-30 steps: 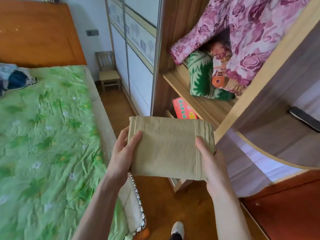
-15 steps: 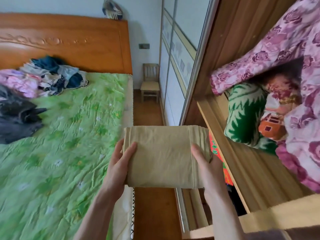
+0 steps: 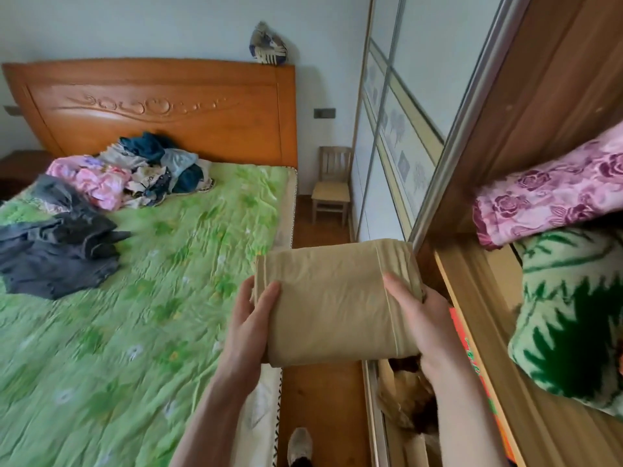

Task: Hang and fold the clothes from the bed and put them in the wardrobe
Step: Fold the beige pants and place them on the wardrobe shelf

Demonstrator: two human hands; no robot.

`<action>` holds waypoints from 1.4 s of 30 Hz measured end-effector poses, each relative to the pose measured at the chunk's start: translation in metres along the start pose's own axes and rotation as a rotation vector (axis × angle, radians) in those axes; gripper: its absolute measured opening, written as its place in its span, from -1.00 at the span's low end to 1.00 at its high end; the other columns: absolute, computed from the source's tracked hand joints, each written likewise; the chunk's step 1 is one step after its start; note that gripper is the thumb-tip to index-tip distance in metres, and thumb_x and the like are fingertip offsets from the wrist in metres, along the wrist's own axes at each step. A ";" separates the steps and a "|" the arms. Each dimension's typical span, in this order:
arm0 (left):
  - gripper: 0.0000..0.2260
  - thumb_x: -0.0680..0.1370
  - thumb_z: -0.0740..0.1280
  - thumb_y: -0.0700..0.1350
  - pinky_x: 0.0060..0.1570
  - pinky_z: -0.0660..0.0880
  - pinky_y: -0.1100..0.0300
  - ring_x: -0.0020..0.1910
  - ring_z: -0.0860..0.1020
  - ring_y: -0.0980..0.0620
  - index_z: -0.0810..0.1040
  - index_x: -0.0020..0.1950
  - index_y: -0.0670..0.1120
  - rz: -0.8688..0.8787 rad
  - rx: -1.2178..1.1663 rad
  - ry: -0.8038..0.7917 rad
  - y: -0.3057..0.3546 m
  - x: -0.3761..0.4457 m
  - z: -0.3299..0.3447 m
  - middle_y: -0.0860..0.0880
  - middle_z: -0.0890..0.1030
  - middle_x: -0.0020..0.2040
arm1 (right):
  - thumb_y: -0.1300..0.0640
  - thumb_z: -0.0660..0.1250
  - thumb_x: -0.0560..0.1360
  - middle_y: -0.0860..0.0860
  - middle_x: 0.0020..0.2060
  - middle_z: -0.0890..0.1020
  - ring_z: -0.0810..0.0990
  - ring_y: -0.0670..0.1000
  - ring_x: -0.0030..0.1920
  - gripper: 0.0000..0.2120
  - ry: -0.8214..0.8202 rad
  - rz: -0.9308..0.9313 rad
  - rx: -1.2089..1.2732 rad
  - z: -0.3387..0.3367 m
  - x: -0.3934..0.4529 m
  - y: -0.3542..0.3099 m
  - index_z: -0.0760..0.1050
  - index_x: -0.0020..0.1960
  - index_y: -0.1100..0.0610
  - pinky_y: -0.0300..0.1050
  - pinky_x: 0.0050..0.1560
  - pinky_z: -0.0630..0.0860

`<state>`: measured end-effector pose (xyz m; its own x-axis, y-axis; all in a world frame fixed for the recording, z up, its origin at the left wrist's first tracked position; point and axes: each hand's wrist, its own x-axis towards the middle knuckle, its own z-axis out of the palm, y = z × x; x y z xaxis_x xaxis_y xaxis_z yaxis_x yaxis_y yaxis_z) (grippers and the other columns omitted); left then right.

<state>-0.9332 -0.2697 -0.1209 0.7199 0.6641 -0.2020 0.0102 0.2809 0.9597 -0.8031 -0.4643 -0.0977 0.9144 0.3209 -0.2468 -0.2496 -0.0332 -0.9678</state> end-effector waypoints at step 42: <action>-0.67 0.54 0.49 0.06 -0.02 0.65 0.01 -0.01 0.73 0.06 0.47 0.19 0.37 -0.060 0.051 -0.127 0.133 0.679 0.189 0.10 0.70 0.11 | -0.17 0.40 0.57 -0.16 -0.05 0.76 0.74 -0.16 -0.05 -0.75 0.125 -0.050 0.043 0.132 0.633 -0.170 0.64 0.16 -0.07 -0.13 -0.06 0.60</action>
<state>-0.3120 0.0880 -0.0934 0.7991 0.5530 -0.2358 0.0887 0.2795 0.9560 -0.2237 -0.1304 -0.0827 0.9579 0.2005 -0.2054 -0.2138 0.0209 -0.9767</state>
